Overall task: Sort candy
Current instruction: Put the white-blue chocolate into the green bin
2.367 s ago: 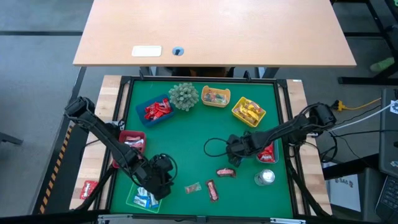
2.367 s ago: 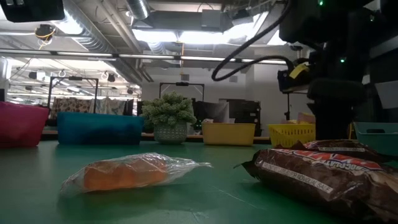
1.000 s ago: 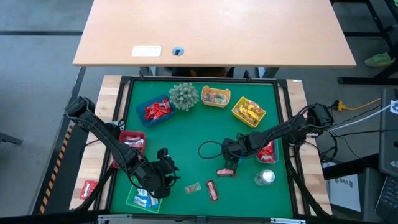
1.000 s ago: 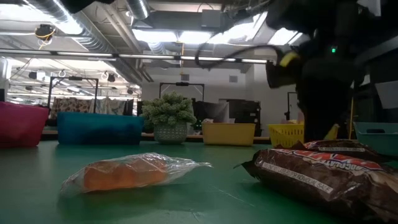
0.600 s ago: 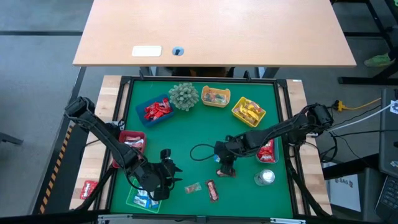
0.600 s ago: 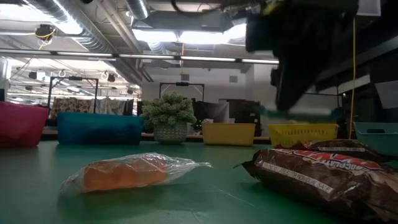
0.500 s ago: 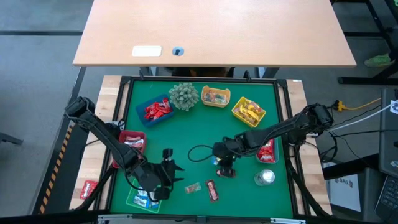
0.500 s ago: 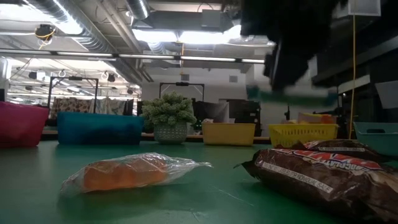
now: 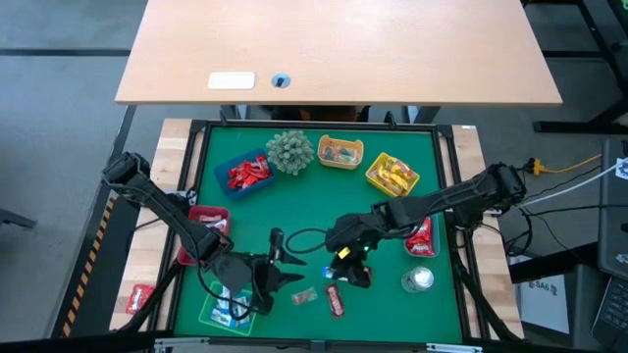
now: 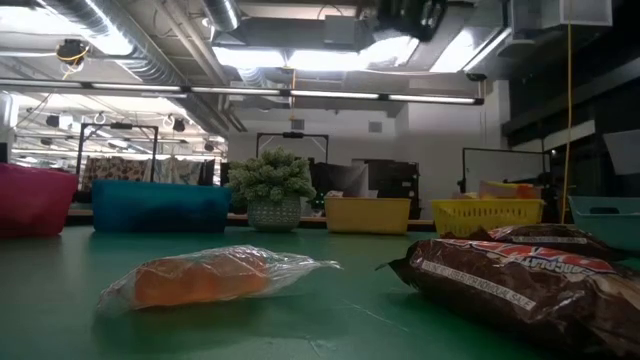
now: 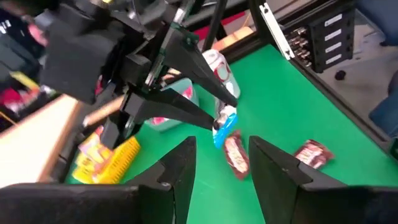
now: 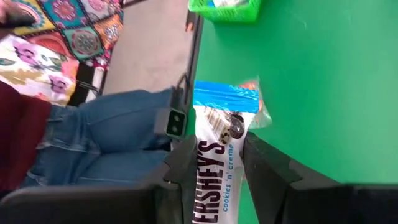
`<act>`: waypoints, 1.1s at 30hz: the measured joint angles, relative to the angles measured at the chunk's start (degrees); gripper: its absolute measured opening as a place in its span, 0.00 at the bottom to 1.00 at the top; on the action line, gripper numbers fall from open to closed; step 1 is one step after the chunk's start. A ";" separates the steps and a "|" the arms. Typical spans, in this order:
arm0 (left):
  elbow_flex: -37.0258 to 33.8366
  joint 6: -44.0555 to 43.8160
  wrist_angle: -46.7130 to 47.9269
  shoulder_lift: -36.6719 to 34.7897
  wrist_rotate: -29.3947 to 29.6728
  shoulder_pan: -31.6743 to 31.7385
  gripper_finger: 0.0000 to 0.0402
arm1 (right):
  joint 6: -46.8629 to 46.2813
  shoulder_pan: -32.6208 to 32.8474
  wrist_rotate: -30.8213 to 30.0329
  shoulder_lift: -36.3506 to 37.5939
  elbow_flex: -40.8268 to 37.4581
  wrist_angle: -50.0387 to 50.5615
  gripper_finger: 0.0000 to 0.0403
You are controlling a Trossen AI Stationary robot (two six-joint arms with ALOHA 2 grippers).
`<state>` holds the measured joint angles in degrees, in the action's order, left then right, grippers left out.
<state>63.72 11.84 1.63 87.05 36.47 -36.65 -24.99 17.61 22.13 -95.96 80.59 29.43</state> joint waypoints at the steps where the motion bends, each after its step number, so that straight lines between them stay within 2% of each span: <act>1: 0.00 1.63 -0.50 0.00 0.00 0.18 0.34 | 0.00 0.00 0.00 0.00 0.76 0.03 0.28; 10: 0.00 12.44 -5.14 0.00 -5.38 2.61 0.34 | -0.15 -1.28 -0.15 0.02 4.16 -0.27 0.28; 16: 0.00 12.78 -5.26 0.00 -6.23 4.71 0.34 | -0.20 -2.66 -0.17 0.02 4.17 -2.34 0.28; 26: 0.00 12.78 -5.16 0.00 -12.10 7.43 0.34 | -0.21 -3.15 -0.02 0.02 4.16 -7.25 0.28; 33: 0.00 12.78 -5.16 0.02 -12.46 8.03 0.34 | -0.20 -3.13 -0.02 0.07 4.16 -7.50 0.28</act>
<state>63.72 24.62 -3.53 87.07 24.01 -28.62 -25.19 14.48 22.11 -95.90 84.75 21.93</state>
